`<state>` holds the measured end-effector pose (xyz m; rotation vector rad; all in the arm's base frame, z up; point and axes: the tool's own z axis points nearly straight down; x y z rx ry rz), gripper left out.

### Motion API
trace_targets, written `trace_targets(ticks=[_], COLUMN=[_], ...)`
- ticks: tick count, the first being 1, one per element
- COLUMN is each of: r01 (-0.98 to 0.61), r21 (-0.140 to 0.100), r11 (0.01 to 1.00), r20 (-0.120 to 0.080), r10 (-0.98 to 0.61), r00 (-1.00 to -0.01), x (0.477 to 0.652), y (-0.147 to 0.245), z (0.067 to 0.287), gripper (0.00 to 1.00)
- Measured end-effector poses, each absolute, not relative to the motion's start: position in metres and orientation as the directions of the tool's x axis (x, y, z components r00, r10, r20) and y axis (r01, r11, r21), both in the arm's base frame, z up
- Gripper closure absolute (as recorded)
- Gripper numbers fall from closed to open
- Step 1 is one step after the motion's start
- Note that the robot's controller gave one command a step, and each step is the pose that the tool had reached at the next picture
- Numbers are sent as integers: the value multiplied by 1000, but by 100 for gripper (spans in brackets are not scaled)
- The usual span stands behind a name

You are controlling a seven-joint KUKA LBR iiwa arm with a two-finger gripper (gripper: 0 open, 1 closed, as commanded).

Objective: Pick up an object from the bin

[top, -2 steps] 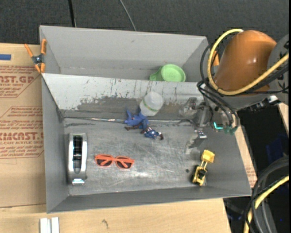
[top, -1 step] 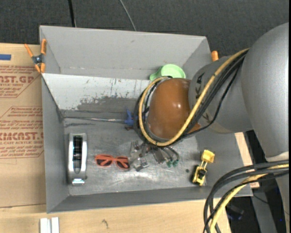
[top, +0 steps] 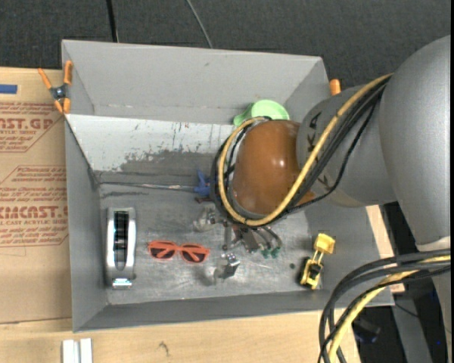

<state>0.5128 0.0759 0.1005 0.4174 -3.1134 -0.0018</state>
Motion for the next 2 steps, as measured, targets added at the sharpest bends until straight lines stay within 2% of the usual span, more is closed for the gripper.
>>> trace_targets(ticks=[1,2], r01=[-263,-263], r21=[1,1], r11=[965,965], r20=[0,0], r10=[-263,-263], r00=[-965,-965], x=[513,513], y=[76,76], z=[100,100], gripper=[100,0])
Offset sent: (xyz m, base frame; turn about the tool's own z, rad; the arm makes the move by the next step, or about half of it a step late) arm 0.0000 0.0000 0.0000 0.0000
